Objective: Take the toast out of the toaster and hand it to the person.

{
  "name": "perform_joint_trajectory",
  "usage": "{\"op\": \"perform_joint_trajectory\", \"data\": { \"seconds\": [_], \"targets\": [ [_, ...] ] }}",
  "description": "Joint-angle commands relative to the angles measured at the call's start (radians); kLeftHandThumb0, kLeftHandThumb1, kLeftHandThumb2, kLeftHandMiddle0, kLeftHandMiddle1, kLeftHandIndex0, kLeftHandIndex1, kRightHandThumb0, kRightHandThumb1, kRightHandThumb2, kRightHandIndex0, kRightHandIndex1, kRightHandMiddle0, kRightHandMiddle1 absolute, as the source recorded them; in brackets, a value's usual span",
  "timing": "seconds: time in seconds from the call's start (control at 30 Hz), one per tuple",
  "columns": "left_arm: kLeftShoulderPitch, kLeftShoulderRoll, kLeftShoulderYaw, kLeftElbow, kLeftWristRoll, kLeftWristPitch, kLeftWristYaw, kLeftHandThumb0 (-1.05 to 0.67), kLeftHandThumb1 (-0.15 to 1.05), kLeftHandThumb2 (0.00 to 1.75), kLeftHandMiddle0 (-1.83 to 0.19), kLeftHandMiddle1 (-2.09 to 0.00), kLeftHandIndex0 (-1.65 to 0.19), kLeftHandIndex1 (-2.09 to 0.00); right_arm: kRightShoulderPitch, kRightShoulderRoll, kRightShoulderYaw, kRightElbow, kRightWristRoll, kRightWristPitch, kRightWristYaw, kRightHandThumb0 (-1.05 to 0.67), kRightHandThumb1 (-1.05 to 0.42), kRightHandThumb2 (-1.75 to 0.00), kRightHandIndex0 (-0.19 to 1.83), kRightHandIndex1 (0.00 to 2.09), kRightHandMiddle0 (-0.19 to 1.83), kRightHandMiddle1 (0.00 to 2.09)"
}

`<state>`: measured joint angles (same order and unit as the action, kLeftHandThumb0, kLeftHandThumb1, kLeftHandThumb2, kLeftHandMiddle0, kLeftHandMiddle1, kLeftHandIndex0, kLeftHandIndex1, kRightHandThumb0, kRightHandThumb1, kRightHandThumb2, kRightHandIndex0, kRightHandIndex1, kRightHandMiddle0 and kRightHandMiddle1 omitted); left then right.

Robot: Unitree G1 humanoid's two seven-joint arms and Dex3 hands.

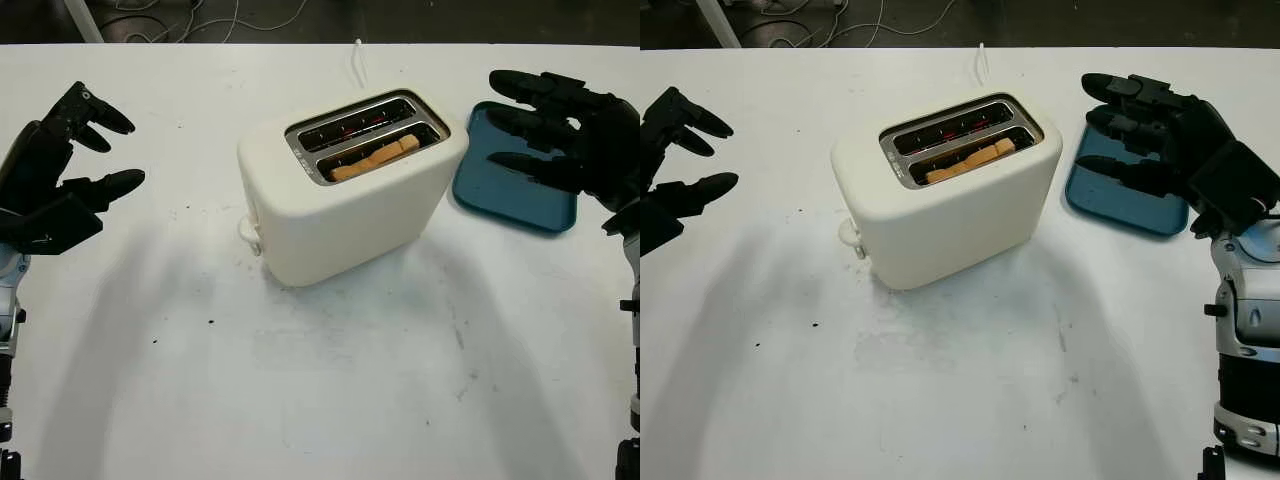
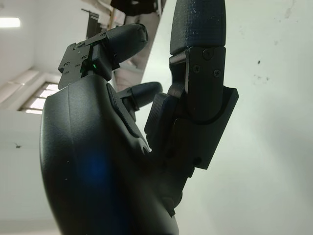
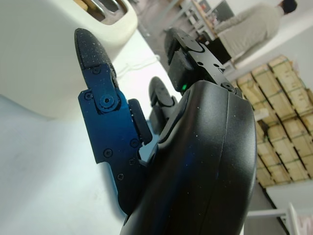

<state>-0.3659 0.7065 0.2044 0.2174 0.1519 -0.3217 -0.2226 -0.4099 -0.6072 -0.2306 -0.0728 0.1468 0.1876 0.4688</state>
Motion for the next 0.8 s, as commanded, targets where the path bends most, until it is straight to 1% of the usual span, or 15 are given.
{"op": "perform_joint_trajectory", "data": {
  "seconds": [0.0, 0.77],
  "targets": [
    [0.0, -0.004, -0.004, -0.002, 0.0, -0.015, 0.002, -1.05, 0.92, 0.45, 0.0, -1.71, 0.0, -1.56, 0.013, -0.005, -0.007, -0.007, 0.003, 0.005, -0.004, -0.6, -0.8, 0.0, 0.52, 0.01, 0.51, 0.01],
    [-0.007, -0.008, -0.015, -0.003, -0.006, -0.013, -0.003, -1.05, 0.92, 0.42, 0.0, -1.72, 0.0, -1.54, 0.008, -0.013, -0.004, -0.016, -0.015, 0.009, -0.012, -0.61, -0.8, 0.0, 0.53, 0.01, 0.51, 0.0]
  ]
}}
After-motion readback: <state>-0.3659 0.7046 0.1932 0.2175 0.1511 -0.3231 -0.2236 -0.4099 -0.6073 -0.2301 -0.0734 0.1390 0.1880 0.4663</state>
